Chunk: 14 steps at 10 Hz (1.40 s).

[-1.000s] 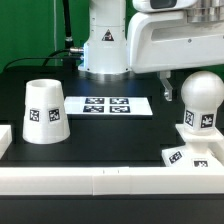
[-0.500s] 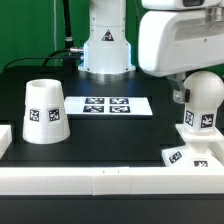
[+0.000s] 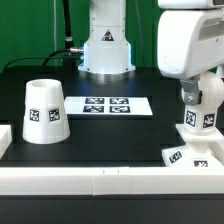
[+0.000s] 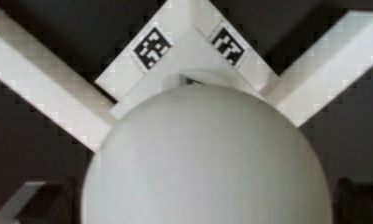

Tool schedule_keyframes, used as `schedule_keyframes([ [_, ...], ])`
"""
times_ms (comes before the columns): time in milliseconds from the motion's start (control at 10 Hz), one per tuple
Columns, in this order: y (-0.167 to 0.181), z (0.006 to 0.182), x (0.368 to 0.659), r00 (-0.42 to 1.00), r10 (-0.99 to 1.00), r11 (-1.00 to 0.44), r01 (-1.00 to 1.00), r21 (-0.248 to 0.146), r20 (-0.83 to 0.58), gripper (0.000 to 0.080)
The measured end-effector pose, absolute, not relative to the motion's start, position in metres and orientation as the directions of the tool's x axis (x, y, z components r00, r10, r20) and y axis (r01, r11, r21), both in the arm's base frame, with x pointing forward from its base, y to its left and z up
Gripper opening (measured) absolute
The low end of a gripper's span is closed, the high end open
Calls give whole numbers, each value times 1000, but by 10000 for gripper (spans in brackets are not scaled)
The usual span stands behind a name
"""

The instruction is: Assemble lamp

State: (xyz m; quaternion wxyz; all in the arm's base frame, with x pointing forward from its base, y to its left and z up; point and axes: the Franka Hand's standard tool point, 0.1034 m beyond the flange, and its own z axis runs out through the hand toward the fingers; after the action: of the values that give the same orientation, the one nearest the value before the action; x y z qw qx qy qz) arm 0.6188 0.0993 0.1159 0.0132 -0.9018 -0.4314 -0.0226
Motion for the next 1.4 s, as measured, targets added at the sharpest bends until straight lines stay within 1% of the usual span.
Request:
schedule_keyframes([
  [100, 98, 115, 619, 530, 847, -531, 848, 11, 42, 698],
  [300, 97, 116, 620, 405, 914, -405, 914, 29, 25, 698],
  [500, 96, 116, 621, 212, 977, -211, 976, 47, -11, 698],
  [600, 97, 114, 621, 151, 988, -150, 987, 51, -30, 698],
  [800, 94, 111, 621, -22, 998, 25, 999, 46, -64, 698],
  [1000, 92, 111, 621, -135, 988, 138, 990, 38, -73, 698],
  [1100, 91, 111, 620, -140, 987, 143, 989, 37, -73, 698],
  [1200, 91, 111, 620, -135, 988, 137, 990, 37, -73, 571],
  [1400, 91, 111, 620, -114, 991, 117, 992, 38, -72, 573],
])
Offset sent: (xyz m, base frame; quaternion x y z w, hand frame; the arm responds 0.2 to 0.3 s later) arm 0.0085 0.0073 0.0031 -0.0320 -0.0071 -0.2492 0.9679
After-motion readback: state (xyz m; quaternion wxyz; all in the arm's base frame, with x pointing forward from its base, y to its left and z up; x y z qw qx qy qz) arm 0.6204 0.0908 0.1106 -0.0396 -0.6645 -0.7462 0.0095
